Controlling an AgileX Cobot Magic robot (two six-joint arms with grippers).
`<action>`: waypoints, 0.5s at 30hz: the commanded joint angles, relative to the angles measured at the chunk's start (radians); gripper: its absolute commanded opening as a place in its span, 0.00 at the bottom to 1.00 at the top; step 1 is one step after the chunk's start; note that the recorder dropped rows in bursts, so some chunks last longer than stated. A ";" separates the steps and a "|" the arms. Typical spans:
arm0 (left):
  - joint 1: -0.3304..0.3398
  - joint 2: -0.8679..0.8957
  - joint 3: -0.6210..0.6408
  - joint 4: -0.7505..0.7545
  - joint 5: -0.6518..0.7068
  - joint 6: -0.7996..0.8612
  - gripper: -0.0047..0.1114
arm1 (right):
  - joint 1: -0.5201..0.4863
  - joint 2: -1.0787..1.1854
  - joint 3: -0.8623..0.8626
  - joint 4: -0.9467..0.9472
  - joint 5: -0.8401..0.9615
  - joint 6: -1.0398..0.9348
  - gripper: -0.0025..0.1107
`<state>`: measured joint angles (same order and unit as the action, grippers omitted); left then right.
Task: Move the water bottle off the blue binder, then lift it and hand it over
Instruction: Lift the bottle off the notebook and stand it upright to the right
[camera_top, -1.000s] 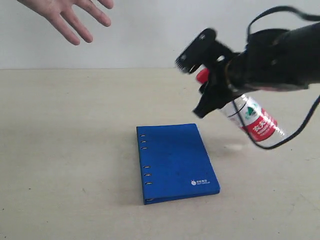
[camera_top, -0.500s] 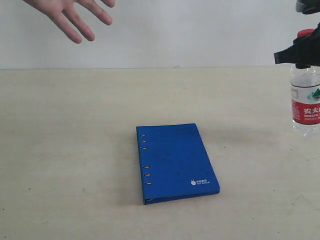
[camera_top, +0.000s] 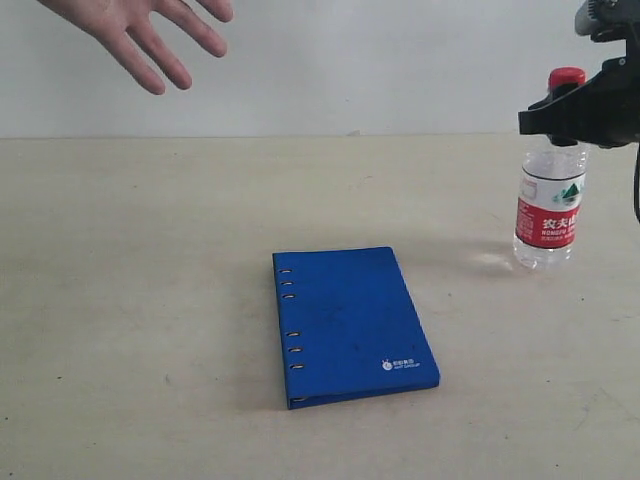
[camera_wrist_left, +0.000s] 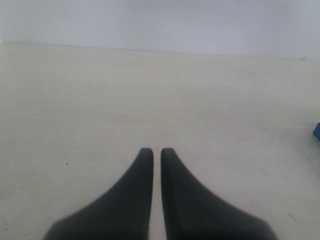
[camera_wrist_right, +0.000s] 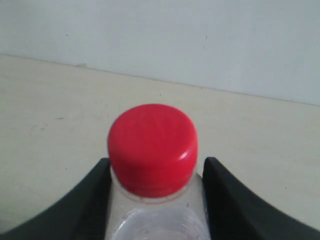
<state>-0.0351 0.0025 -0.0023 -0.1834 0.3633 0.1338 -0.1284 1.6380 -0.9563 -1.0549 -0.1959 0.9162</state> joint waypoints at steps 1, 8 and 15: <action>-0.007 -0.002 0.002 -0.012 -0.004 -0.011 0.09 | -0.005 0.011 0.002 -0.001 -0.018 0.000 0.06; -0.007 -0.002 0.002 -0.012 -0.004 -0.011 0.09 | -0.005 0.011 0.002 -0.001 -0.005 0.003 0.43; -0.007 -0.002 0.002 -0.012 -0.004 -0.011 0.09 | -0.005 -0.037 0.002 -0.001 0.001 0.003 0.49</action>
<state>-0.0351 0.0025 -0.0023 -0.1834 0.3633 0.1338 -0.1284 1.6415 -0.9557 -1.0549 -0.2000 0.9200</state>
